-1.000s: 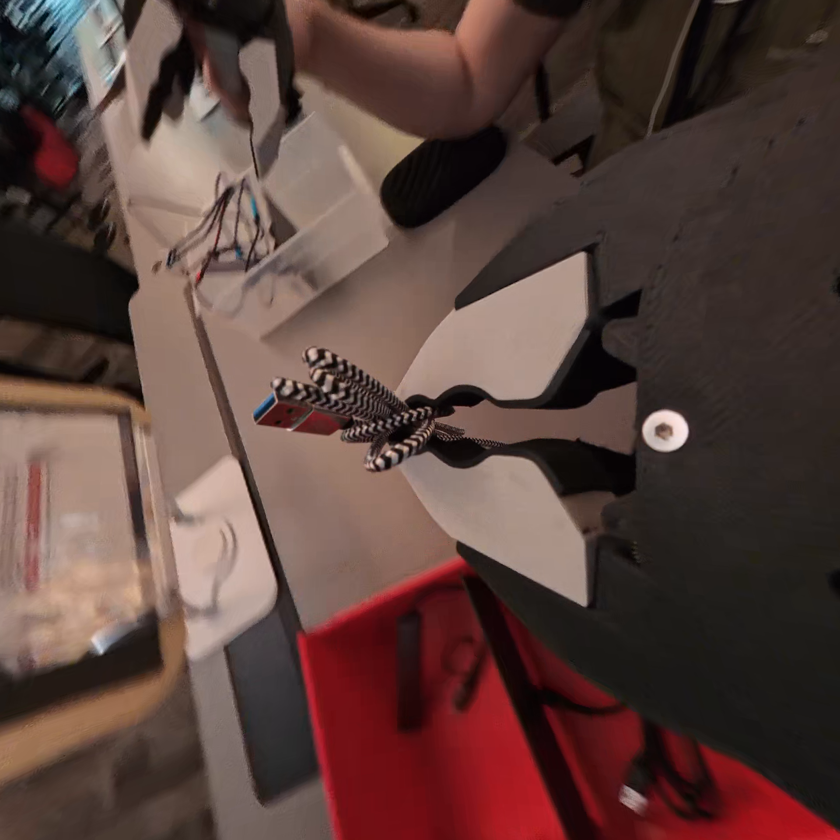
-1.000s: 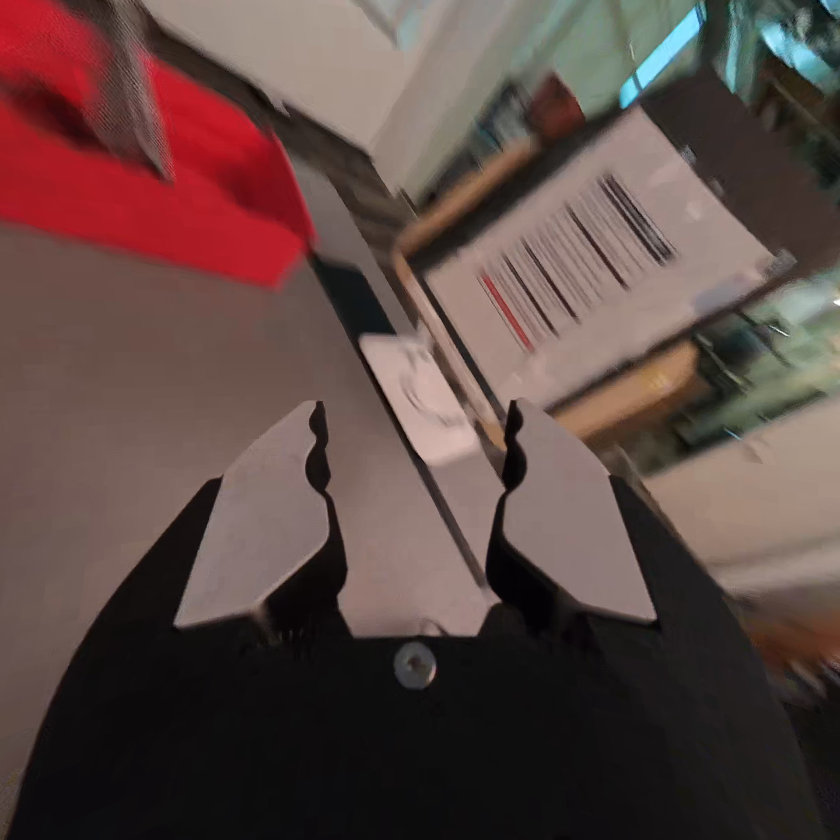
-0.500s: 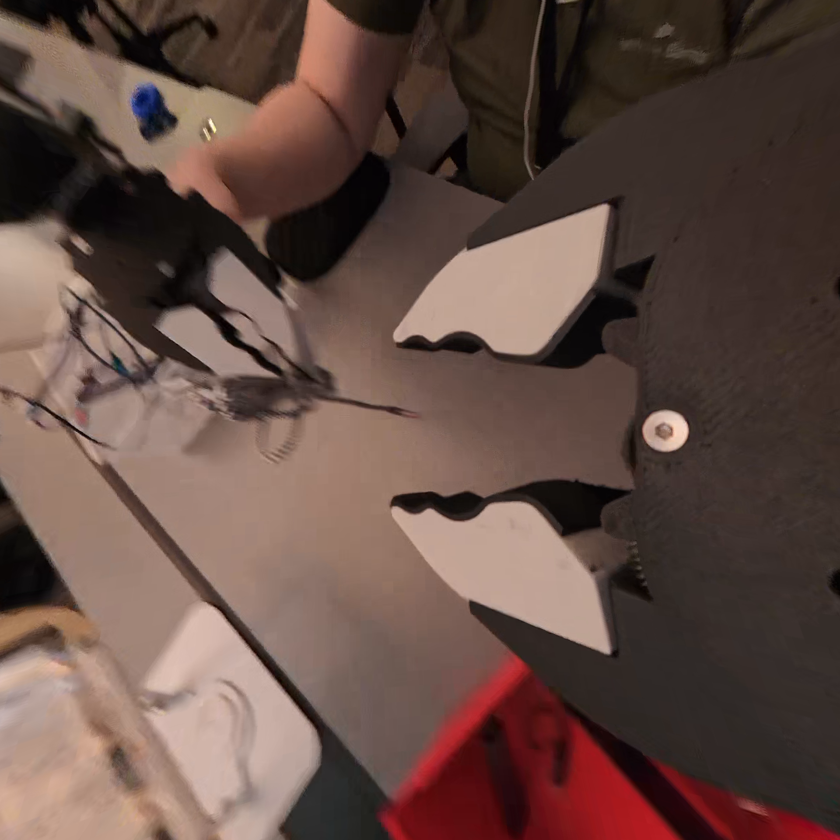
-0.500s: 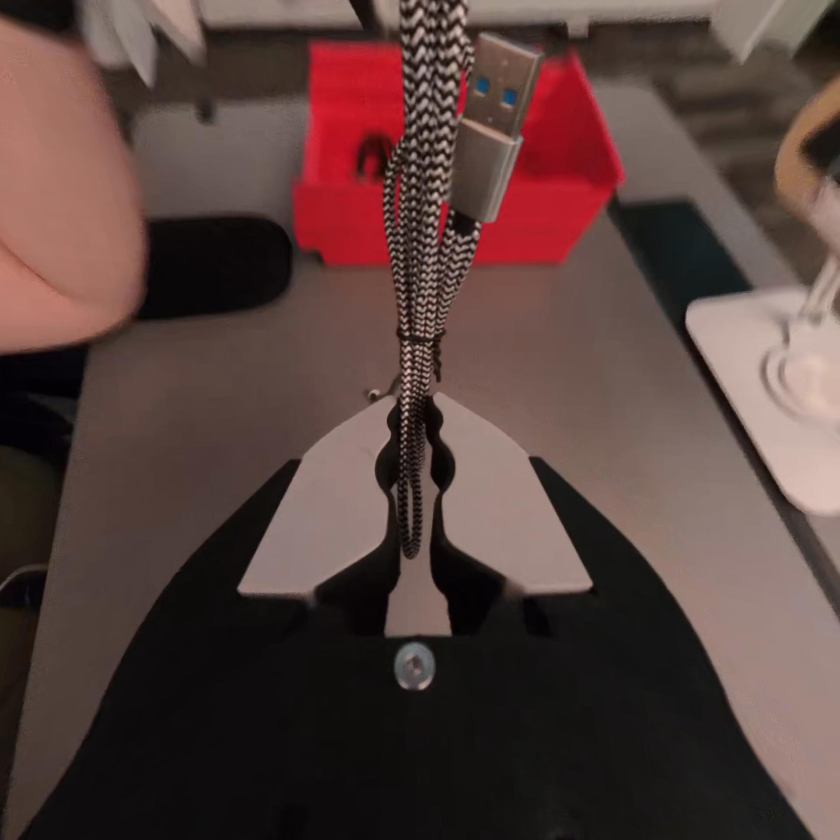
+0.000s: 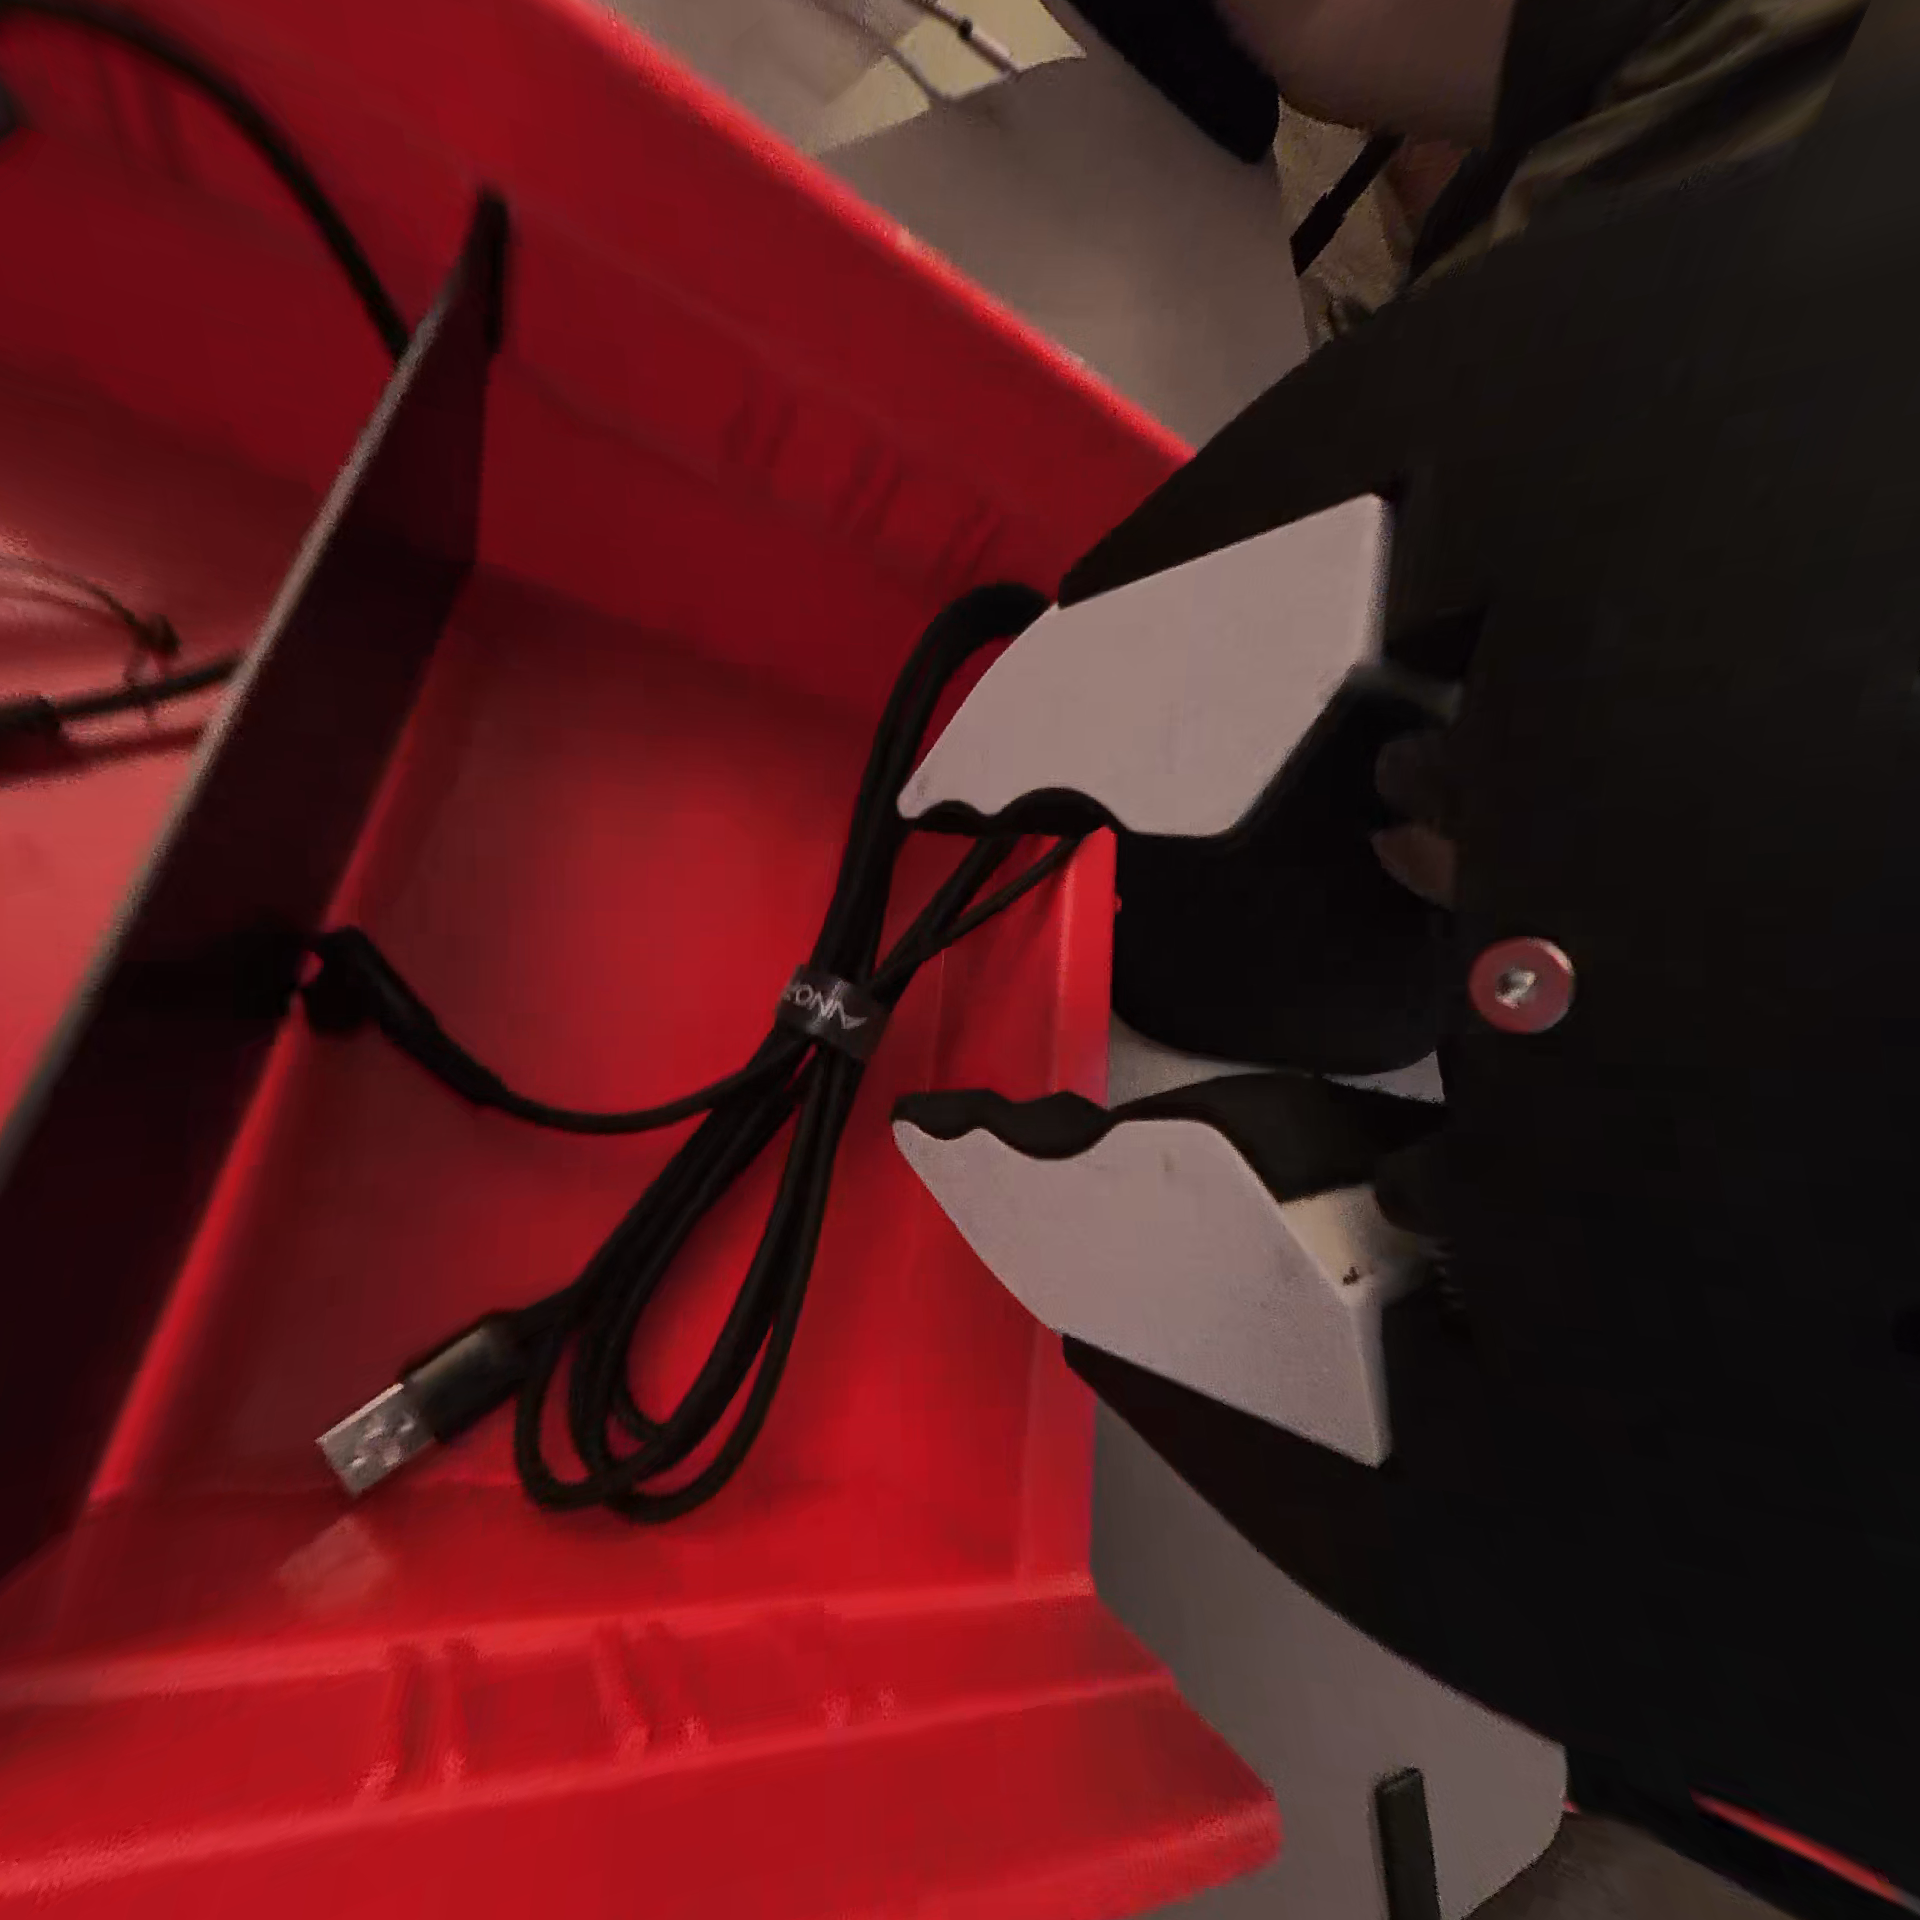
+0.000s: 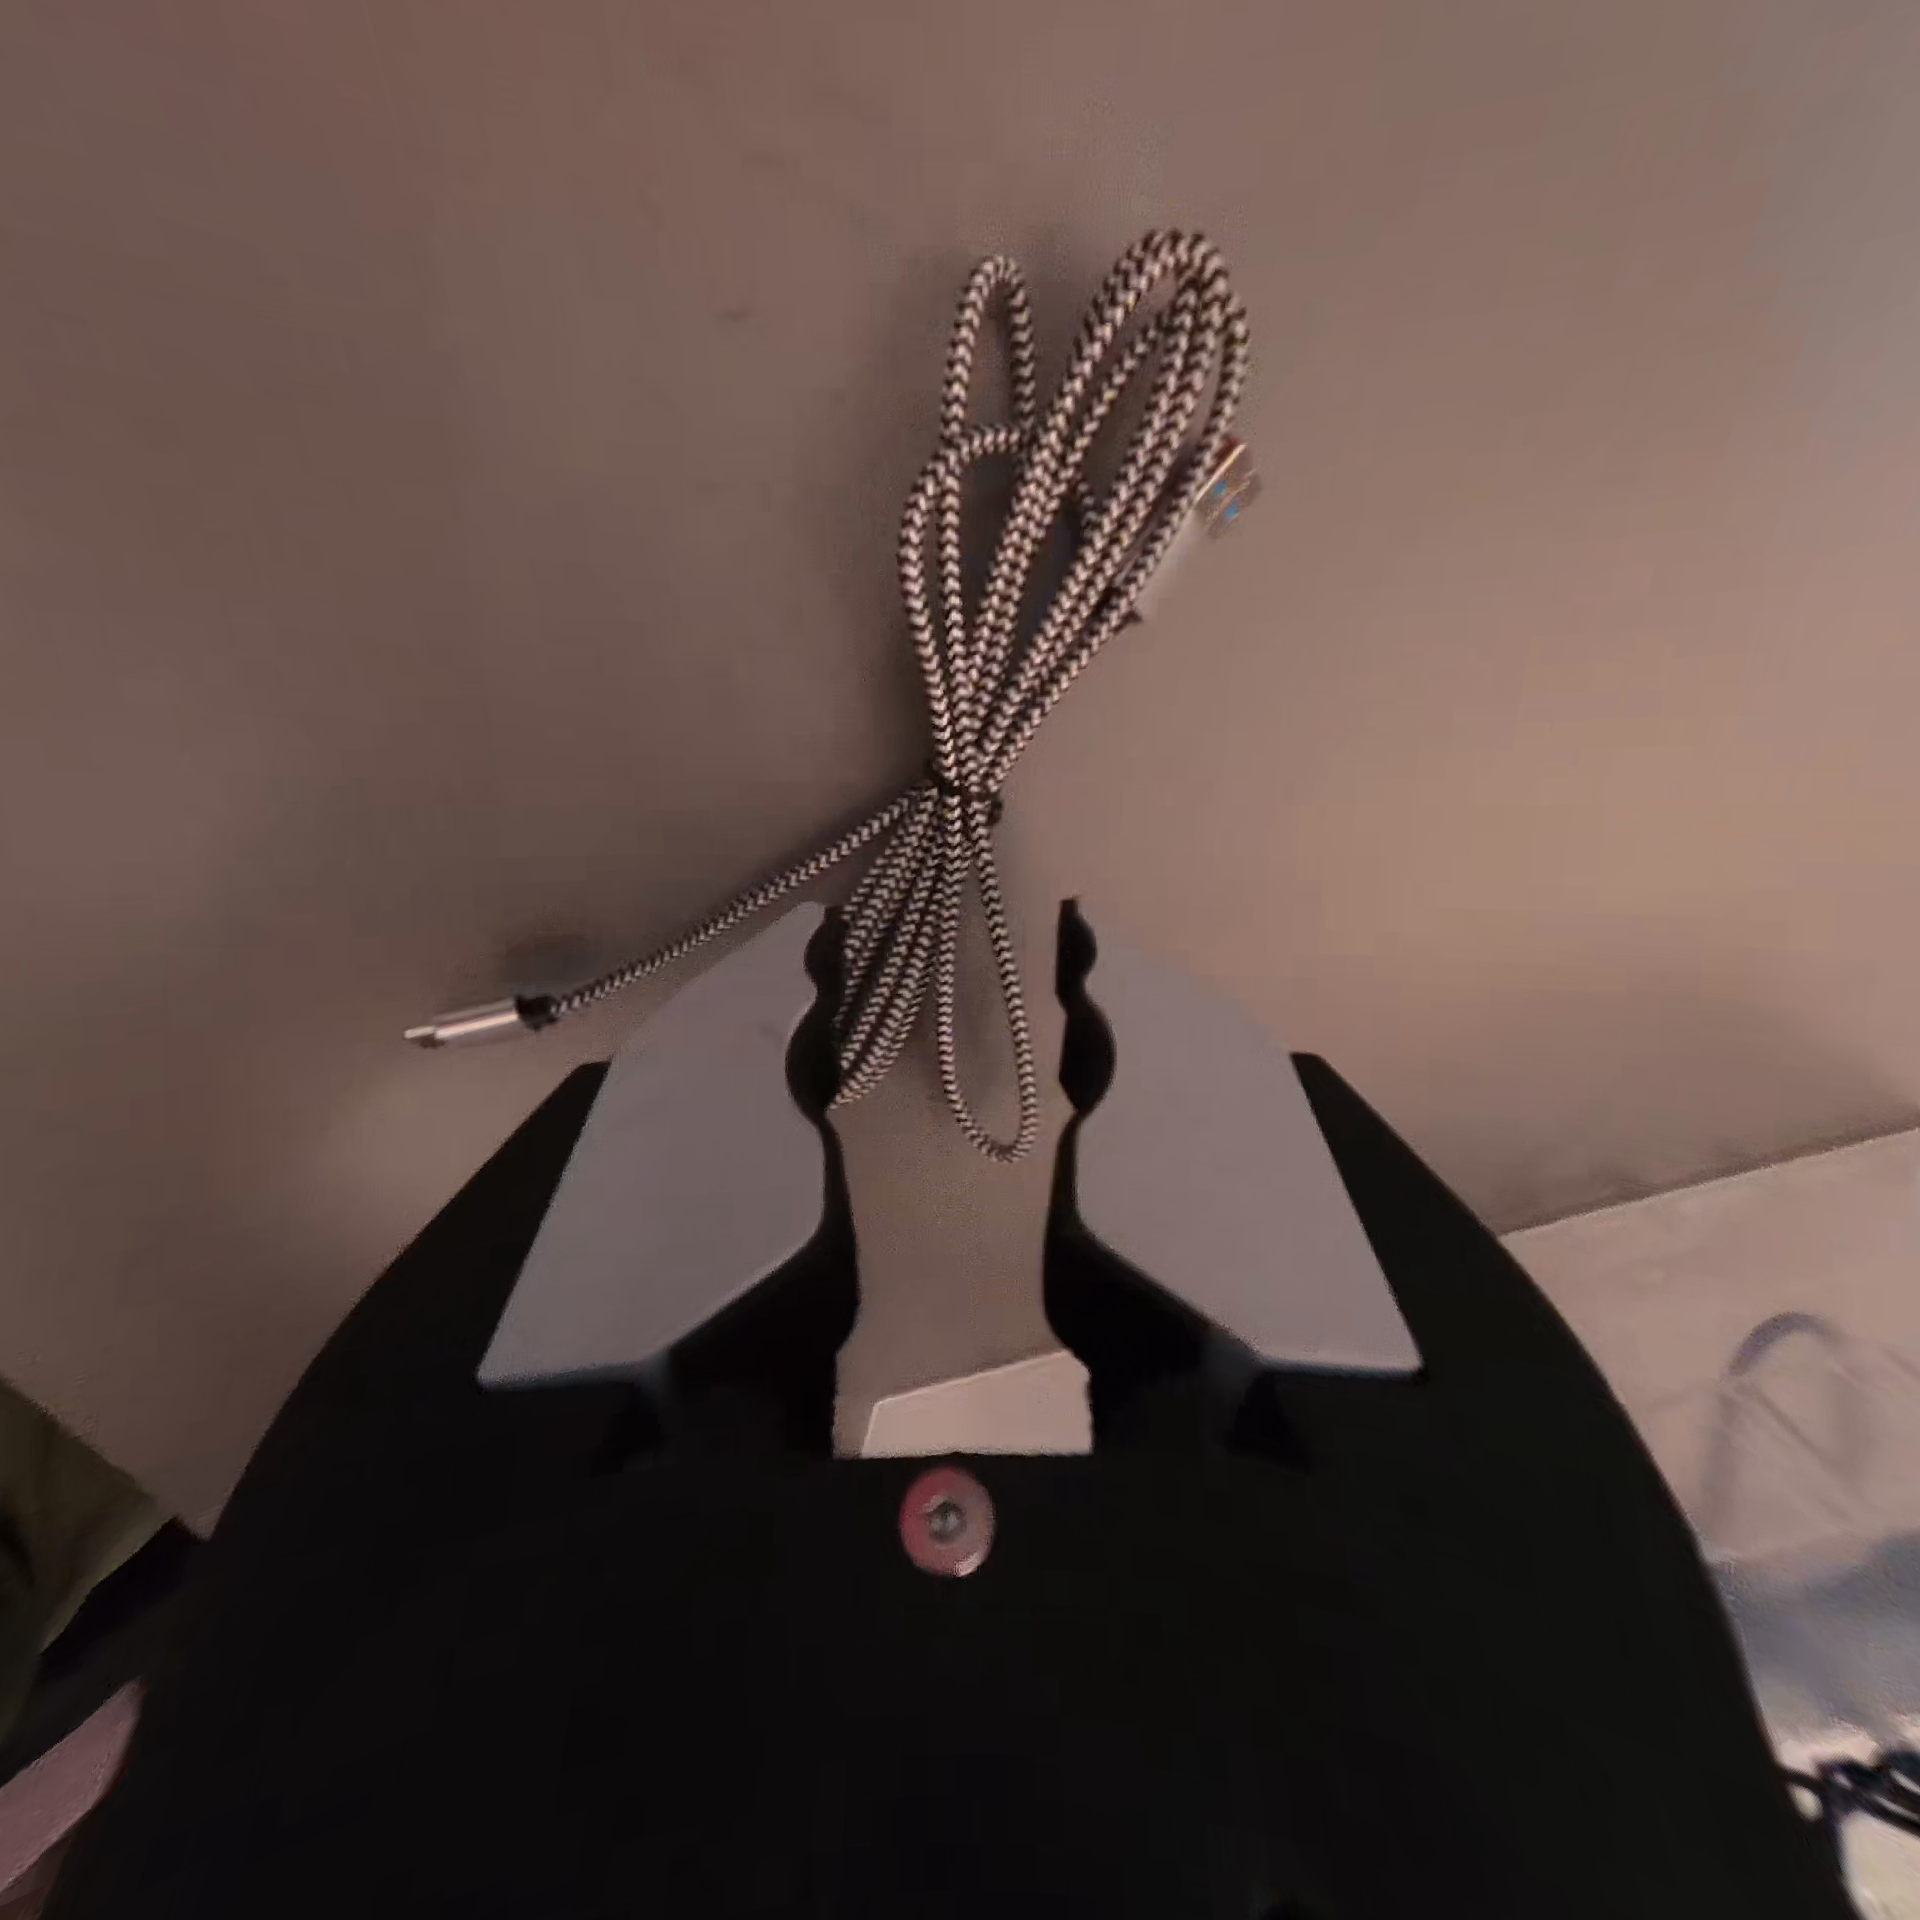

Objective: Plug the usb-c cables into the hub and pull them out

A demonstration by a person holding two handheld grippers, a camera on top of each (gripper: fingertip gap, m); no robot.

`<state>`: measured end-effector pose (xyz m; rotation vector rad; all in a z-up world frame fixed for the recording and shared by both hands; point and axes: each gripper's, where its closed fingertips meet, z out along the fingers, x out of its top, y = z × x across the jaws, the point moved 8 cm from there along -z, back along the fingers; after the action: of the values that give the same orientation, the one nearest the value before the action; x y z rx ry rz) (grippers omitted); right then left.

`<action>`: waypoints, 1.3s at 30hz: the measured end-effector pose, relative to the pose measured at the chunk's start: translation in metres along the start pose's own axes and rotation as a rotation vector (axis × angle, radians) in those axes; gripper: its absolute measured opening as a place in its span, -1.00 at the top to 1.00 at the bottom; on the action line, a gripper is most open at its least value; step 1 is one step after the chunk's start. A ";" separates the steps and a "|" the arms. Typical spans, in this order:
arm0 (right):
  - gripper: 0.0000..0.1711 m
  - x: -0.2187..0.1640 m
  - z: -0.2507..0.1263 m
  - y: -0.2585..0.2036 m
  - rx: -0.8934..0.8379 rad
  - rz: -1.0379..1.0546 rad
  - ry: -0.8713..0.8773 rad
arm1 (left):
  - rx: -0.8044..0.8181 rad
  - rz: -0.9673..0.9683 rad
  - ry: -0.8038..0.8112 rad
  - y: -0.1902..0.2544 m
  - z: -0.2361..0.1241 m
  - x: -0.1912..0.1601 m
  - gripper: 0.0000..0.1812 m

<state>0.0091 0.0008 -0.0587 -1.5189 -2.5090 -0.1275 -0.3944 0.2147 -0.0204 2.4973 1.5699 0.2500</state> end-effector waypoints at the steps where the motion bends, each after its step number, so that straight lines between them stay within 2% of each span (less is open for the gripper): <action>1: 0.52 0.001 -0.004 0.001 -0.029 -0.011 0.019 | 0.006 -0.015 -0.026 -0.003 0.005 0.001 0.47; 4: 0.45 0.006 -0.018 -0.001 -0.090 -0.059 0.098 | 0.023 -0.067 -0.116 -0.011 0.021 0.002 0.38; 9: 0.45 0.006 -0.037 -0.006 -0.116 -0.095 0.157 | 0.013 -0.098 -0.172 -0.013 0.036 0.008 0.41; 20: 0.45 0.000 -0.032 -0.005 -0.172 -0.143 0.071 | 0.033 -0.204 -0.200 -0.014 0.048 0.014 0.41; 25: 0.46 -0.001 -0.030 -0.004 -0.198 -0.153 0.044 | 0.075 -0.167 -0.195 -0.010 0.048 0.019 0.45; 28: 0.46 -0.002 -0.031 -0.003 -0.202 -0.151 0.044 | 0.064 -0.136 -0.139 -0.009 0.036 0.018 0.63; 31: 0.46 -0.003 -0.033 -0.002 -0.208 -0.150 0.047 | 0.037 -0.107 -0.043 -0.004 0.014 0.013 0.73; 36: 0.47 -0.005 -0.037 -0.002 -0.220 -0.153 0.053 | 0.062 -0.025 0.165 0.012 -0.034 0.000 0.76; 39: 0.47 -0.007 -0.042 0.000 -0.233 -0.151 0.058 | 0.030 0.103 0.354 0.044 -0.074 -0.018 0.76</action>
<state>0.0176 -0.0133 -0.0195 -1.3776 -2.6354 -0.4961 -0.3813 0.1847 0.0607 2.6720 1.5710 0.7233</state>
